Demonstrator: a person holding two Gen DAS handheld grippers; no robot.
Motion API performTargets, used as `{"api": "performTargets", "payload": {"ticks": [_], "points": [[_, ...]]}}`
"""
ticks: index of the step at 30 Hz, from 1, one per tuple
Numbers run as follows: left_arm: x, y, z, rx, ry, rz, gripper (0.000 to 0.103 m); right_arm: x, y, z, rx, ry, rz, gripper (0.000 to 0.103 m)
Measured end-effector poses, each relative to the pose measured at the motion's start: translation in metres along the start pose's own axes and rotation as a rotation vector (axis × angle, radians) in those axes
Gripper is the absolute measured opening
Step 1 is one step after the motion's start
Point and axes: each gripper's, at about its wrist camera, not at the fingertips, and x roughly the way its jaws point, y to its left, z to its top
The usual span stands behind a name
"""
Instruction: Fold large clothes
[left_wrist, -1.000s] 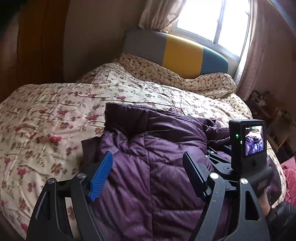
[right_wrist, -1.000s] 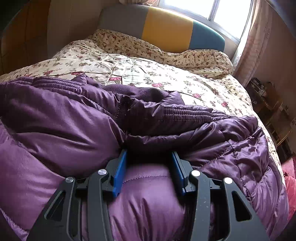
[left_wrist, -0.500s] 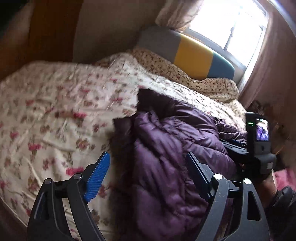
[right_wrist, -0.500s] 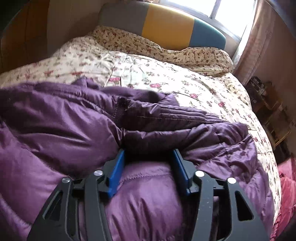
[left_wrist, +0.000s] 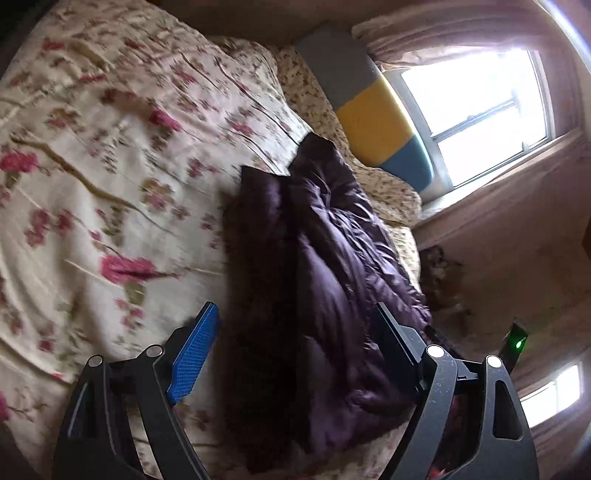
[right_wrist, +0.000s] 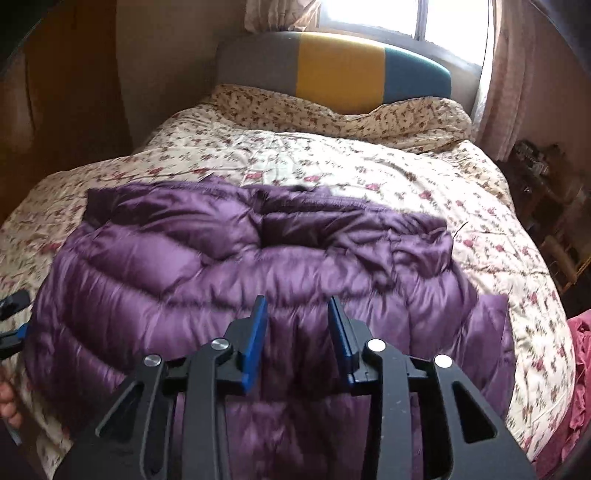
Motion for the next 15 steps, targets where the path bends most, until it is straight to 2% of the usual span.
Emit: {"api": "performTargets", "payload": {"ticks": [3,9,13,15], "points": [[0.009,-0.002,-0.002,-0.023,0.021,-0.038,0.083,-0.003,0.006,-0.011,-0.012,0.013,0.027,0.031],[0.013,-0.003,0.000,-0.026,0.037,-0.066,0.083,0.007,0.017,-0.027,-0.037,0.049,0.040,0.028],[0.013,-0.002,0.002,-0.030,0.053,-0.118,0.082,0.017,0.026,-0.027,-0.084,0.088,0.009,0.026],[0.015,0.000,0.003,-0.049,0.062,-0.168,0.076,0.023,0.034,-0.031,-0.122,0.109,-0.020,0.026]]}}
